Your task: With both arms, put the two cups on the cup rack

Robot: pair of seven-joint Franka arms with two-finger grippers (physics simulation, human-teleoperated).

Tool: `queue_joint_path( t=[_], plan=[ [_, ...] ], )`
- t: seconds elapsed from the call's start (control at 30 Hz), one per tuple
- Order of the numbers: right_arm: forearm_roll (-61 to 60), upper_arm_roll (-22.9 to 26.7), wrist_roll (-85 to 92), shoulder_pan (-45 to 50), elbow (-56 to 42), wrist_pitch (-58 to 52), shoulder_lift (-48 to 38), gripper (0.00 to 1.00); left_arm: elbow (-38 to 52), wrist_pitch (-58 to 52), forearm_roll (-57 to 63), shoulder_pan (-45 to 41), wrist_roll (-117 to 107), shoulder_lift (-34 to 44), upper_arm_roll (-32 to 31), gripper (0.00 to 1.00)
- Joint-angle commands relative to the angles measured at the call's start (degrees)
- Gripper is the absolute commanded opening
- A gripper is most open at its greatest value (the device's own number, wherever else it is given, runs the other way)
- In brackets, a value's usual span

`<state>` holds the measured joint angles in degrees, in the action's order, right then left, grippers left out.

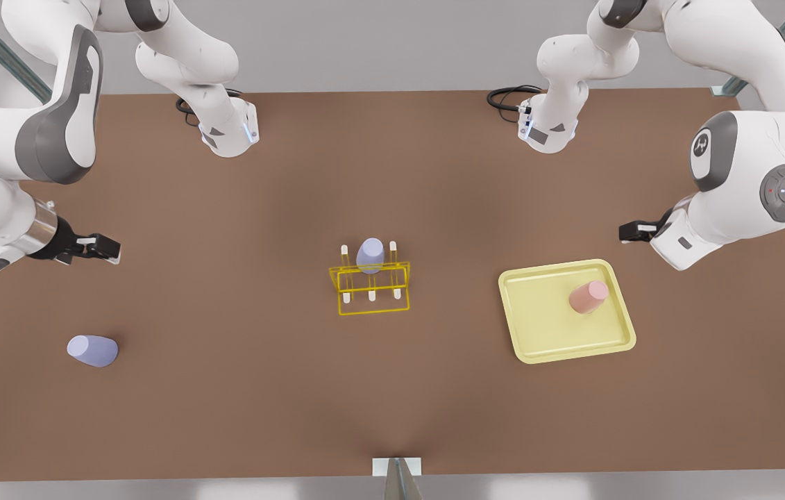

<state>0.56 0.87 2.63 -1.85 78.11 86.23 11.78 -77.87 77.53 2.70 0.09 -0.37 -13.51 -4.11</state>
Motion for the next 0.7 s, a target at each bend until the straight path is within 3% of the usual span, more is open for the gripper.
queue_joint_path(
  t=[0.0, 0.07, 0.13, 0.23, 0.33, 0.47, 0.67],
  plan=[
    [0.0, 0.0, 1.4, 0.0, -0.1, 0.3, 0.0, 1.00, 0.0, 0.1, -0.1, 0.0, -0.7, 0.1, 0.0, 1.00],
    [0.0, -0.1, 1.3, 0.1, -0.2, 0.3, 0.4, 1.00, -1.0, 0.5, 0.0, 0.0, -0.9, -0.4, 0.1, 1.00],
    [0.4, 0.0, 1.5, 0.1, -0.1, 1.0, 0.7, 1.00, -9.2, 14.6, -0.1, 0.0, -0.7, -3.5, 0.9, 1.00],
    [0.8, -0.1, 8.2, -0.5, -12.4, 6.5, 15.4, 1.00, -23.3, 35.4, -0.5, -0.2, -0.2, -4.0, 3.2, 1.00],
    [0.3, 2.2, 9.1, -3.4, -13.3, 12.6, 24.3, 1.00, -32.5, 49.0, -0.5, -0.3, 0.8, -4.8, 4.6, 1.00],
    [-2.4, 2.2, 9.0, -7.7, -13.4, 20.8, 30.7, 1.00, -33.0, 50.9, -0.5, -0.4, 0.8, -8.8, 5.1, 1.00],
    [-2.3, 2.2, 12.6, -10.8, -13.2, 26.8, 33.6, 1.00, -33.1, 52.8, -0.4, -0.4, 0.8, -12.9, 5.1, 1.00]
  ],
)
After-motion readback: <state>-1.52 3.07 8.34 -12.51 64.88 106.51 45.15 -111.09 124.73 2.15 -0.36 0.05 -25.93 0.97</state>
